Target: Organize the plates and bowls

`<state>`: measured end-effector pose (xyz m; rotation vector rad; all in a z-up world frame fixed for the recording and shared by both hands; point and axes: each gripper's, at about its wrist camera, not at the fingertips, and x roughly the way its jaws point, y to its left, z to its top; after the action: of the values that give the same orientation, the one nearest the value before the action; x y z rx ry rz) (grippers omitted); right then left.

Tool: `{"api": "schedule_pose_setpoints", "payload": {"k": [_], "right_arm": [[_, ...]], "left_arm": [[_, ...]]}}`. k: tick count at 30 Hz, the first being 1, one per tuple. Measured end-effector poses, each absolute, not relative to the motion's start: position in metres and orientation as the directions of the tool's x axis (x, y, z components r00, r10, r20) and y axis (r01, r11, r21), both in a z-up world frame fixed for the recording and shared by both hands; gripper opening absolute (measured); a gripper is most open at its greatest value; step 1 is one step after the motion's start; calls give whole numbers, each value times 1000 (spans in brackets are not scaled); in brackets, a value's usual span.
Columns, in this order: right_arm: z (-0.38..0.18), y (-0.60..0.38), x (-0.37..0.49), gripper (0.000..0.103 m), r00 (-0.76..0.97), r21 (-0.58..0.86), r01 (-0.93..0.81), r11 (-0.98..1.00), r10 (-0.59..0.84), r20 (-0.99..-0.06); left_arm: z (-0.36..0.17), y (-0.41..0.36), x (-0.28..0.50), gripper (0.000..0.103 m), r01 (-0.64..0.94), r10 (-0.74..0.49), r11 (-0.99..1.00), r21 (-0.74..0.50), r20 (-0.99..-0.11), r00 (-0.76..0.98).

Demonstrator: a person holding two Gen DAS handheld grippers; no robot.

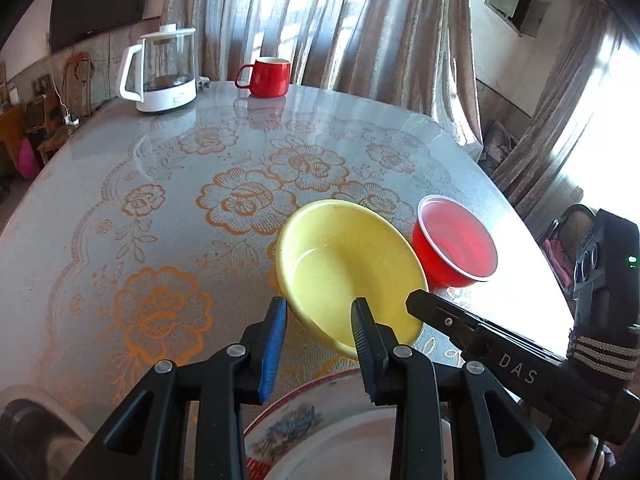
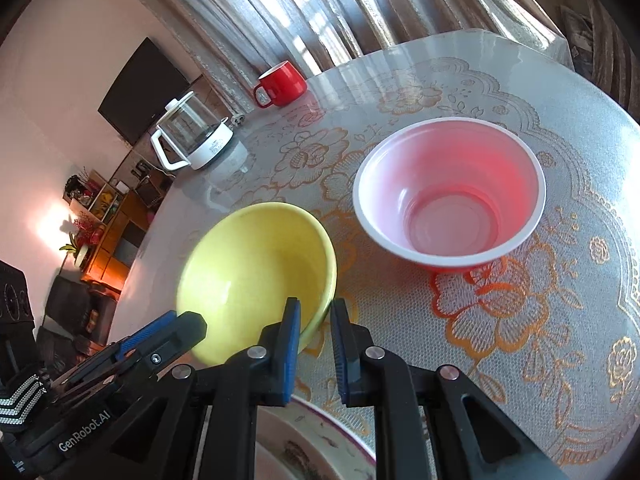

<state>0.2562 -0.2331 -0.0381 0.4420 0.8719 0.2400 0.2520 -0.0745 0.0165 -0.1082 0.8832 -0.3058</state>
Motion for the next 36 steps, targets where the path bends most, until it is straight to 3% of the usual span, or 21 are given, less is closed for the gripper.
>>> {"api": "schedule_pose_setpoints", "payload": {"k": [19,36], "right_arm": [[-9,-174,200,14,605,496,-198,846,503,-617],[-5,-77,151,14,496,472,-389,791,612,-616]], "left_arm": [[45,1,162,33,149,-266,962,-227,-674,689],[31,91,79,33,4,-176,967,-255,-656,734]]}}
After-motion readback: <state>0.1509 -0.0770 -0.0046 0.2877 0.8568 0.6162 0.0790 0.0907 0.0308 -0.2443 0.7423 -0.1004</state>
